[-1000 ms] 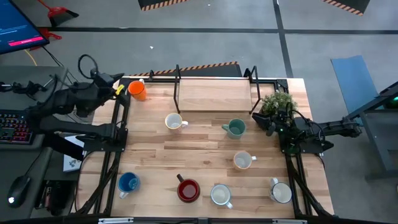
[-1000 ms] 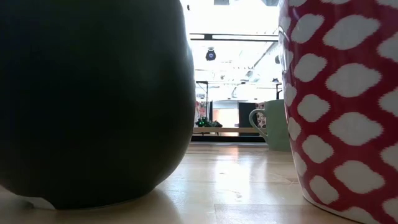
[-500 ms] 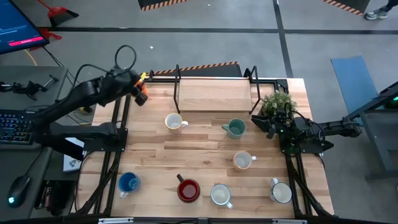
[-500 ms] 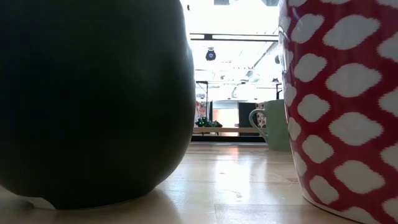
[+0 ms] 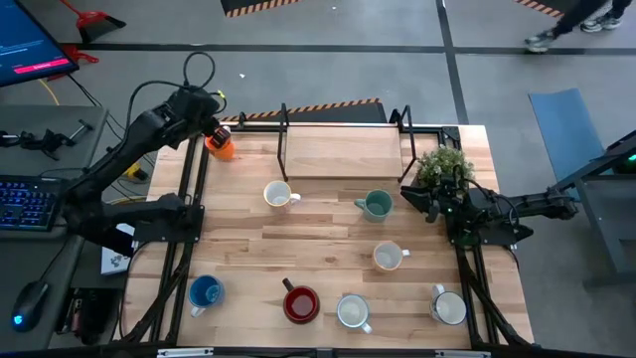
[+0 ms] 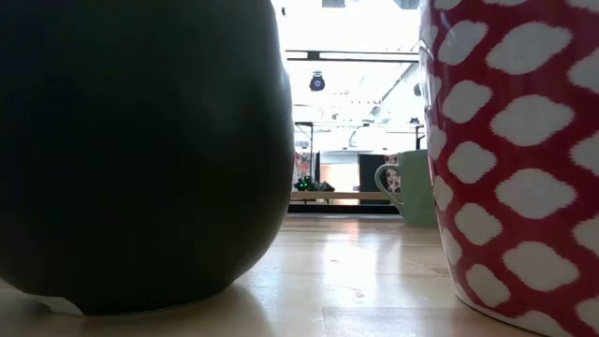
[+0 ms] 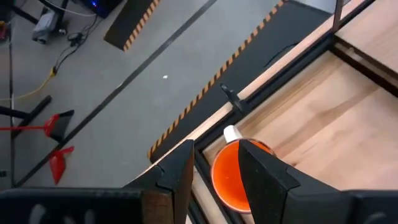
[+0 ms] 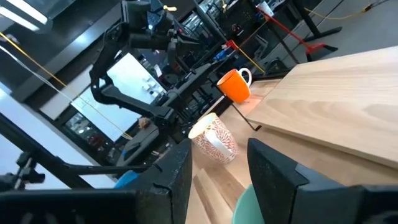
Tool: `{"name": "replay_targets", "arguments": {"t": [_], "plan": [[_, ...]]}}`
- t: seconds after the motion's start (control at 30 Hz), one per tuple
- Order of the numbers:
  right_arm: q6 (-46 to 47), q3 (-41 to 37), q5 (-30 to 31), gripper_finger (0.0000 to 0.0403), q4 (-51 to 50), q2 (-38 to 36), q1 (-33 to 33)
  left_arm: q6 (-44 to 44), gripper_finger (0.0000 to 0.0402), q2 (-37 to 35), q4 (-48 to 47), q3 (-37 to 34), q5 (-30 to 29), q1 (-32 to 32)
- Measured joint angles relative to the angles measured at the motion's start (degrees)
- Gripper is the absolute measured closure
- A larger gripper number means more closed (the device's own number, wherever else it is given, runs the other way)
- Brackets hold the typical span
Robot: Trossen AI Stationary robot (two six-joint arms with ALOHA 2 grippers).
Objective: Place coffee mugs
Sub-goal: Put the orange mug on the shelf
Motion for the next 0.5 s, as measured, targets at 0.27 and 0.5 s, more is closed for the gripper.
{"name": "replay_targets", "arguments": {"t": [0.27, 0.5], "plan": [[-2.31, 0.0, -0.24, 0.0268, -0.53, 0.02, -0.02, -1.56, 0.0286, 2.57, -0.22, -0.07, 2.83, -0.3], [-2.08, 0.0, -0.25, 0.0268, -0.56, 0.02, -0.02, -5.67, 0.0276, 7.85, -4.36, -0.05, 8.64, 2.9]]}}
